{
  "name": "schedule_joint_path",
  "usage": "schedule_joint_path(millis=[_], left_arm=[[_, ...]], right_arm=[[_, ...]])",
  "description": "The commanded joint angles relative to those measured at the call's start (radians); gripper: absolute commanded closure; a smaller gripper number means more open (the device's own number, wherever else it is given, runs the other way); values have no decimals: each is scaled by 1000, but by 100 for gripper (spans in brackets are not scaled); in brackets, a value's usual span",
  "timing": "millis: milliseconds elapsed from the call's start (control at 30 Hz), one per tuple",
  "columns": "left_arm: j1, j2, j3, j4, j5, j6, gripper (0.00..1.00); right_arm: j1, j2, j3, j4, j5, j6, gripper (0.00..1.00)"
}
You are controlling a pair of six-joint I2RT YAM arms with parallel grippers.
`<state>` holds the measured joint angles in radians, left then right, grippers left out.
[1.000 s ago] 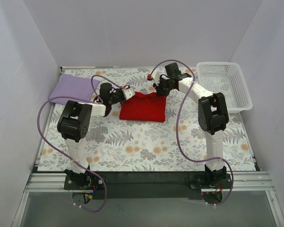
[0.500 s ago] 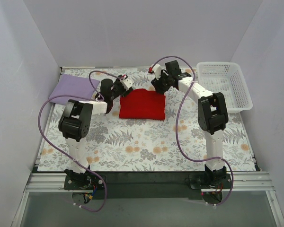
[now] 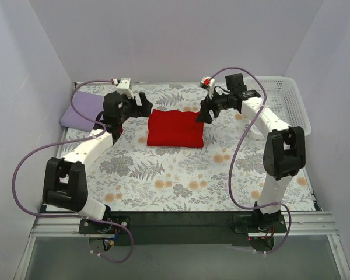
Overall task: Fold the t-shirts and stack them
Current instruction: Fold the tshirt, then neatly place the folded tshirt to the corner
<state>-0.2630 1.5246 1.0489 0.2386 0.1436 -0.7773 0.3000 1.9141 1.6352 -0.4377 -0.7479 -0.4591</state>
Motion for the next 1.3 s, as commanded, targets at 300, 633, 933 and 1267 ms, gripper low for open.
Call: schedule_joint_path(millis=[300,633,933,1267], left_arm=[[30,176,5,-355,111,-292,19],[30,482,269,-551,88,-243,28],[30,644,422,-662,134,-237,34],[24,714,459,-694,309,-224,57]], right_arm=[[-65,-424,-608,-95,-219,-207,23],[-117,-560,-762,7,-304,-230,13],[-156,-555,-770,5,-334,-247,13],[-191,-561,-773,-2,-358,-254,13]])
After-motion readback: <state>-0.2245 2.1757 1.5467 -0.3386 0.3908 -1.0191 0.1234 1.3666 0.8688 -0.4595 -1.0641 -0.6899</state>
